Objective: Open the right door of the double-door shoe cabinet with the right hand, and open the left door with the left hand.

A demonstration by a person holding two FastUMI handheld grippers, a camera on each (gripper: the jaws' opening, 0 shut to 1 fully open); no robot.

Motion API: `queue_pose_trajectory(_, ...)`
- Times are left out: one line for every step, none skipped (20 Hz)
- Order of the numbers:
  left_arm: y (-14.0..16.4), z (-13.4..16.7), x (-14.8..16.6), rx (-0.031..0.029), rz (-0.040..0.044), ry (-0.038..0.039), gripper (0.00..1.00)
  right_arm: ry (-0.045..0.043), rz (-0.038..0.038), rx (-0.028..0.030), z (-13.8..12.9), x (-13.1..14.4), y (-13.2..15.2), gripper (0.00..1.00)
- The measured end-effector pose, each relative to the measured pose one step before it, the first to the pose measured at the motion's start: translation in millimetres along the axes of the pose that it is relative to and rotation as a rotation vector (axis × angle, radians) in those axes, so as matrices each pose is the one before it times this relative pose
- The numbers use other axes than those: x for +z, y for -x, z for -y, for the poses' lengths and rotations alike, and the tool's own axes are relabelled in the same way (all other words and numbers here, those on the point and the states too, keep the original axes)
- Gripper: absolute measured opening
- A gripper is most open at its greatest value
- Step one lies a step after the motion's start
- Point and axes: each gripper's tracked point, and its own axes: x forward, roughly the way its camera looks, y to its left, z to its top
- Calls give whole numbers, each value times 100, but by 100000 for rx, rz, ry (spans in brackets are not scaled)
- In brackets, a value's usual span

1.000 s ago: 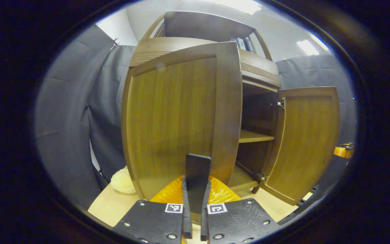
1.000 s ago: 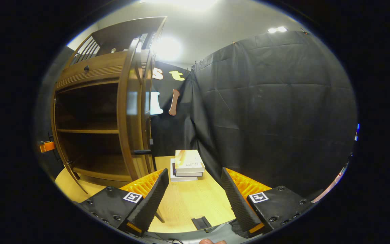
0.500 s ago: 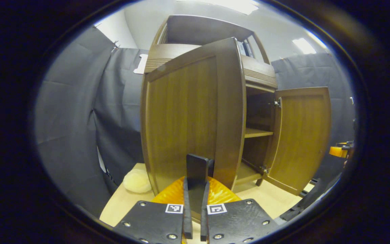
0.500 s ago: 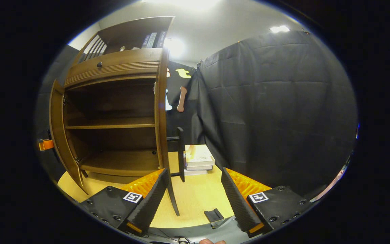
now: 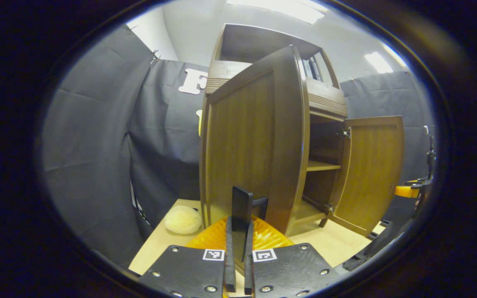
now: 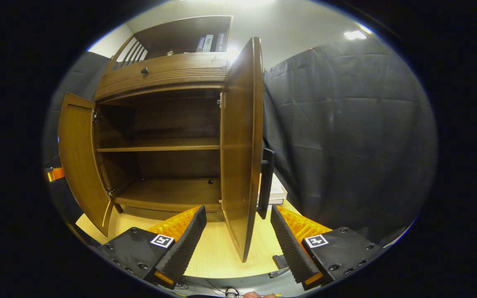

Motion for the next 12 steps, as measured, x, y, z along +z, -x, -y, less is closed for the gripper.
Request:
queue_pose_trajectory(371, -838, 29, 421, 79, 914, 10, 279, 422, 533, -452, -27, -132, 97)
queue_pose_trajectory(269, -920, 63, 324, -46, 1737, 10, 288, 419, 569, -671, 41, -229, 99)
queue_pose_trajectory(404, -1154, -47, 694, 186, 2103, 10, 291, 84, 353, -353, 86, -113, 97)
queue_pose_trajectory(116, -1242, 129, 1303, 606, 1622, 10, 35, 12, 260, -415, 106, -114, 97)
queue_pose_trajectory(330, -1441, -51, 1674, 377, 571, 10, -374, 73, 451, -410, 120, -163, 97)
queue_pose_trajectory(52, -1503, 37, 2421, 235, -853, 10, -468, -9, 633, -340, 82, -143, 97)
queue_pose_trajectory(-367, -1486, -20, 1596, 90, -963, 10, -297, -37, 487, -283, 112, -145, 97)
queue_pose_trajectory(96, -1462, 249, 356, 516, 68, 8, -214, -107, 458, -270, 18, -202, 99)
queue_pose_trajectory(161, -1194, 226, -854, 392, 134, 9, -226, 126, 514, -269, 131, -119, 97)
queue_pose_trajectory(11, -535, 128, -2723, -124, 350, 9, -214, -208, 269, -234, -20, -222, 97)
queue_pose_trajectory(-69, -251, -44, -2671, -90, 46, 8, -166, -350, 131, -175, 70, -157, 97)
queue_pose_trajectory(-138, 43, 5, -1980, -16, -526, 9, -461, 40, 72, -97, 92, -187, 97)
